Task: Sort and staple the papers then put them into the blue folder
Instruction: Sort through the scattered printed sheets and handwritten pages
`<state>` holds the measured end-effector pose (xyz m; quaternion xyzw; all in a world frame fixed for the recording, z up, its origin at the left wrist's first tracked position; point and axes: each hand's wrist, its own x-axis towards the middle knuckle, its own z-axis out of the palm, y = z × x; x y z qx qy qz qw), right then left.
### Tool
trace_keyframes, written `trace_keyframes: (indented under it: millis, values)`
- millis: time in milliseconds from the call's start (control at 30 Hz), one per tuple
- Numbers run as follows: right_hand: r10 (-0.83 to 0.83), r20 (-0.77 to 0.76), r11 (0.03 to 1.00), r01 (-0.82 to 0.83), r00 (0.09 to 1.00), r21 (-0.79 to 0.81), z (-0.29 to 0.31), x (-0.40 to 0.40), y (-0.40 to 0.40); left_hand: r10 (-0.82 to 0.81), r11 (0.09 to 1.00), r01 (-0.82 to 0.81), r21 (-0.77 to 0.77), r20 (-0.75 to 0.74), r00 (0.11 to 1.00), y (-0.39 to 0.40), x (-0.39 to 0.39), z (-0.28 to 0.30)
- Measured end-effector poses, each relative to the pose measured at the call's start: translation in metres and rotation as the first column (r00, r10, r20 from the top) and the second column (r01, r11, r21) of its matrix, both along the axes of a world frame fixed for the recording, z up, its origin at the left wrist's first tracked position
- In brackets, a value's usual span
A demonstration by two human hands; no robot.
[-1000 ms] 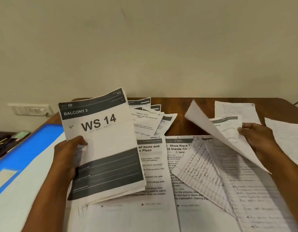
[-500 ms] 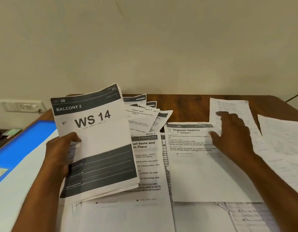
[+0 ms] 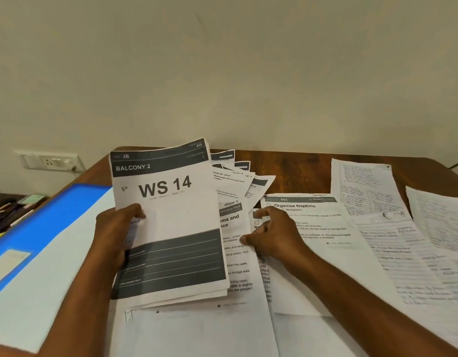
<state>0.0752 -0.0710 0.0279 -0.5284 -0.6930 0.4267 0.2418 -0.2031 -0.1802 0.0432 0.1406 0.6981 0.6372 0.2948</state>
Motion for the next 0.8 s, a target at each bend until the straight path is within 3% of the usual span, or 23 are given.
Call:
trace_keyframes:
  millis: [100,267,500,800]
  values:
    - [-0.04,-0.231,0.992,0.011,0.972,-0.124,0.007,0.007,-0.001,-0.043,0.999,0.043,-0.021,-0.022,0.999,0.005,0.007,-0.003]
    - [-0.214,-0.453,0.969,0.129,0.865,-0.212,0.016,0.042,0.014,-0.125,0.992,0.125,-0.021,-0.028,0.992,0.015,0.017,-0.007]
    - [-0.405,-0.572,0.914,0.312,0.713,-0.259,0.007,0.092,0.045,-0.2,0.98,0.199,-0.017,-0.037,0.979,0.024,0.023,-0.016]
    - [-0.32,-0.669,0.944,0.167,0.671,-0.285,-0.008,0.08,0.034,-0.27,0.961,0.275,0.042,-0.086,0.959,0.021,0.034,-0.015]
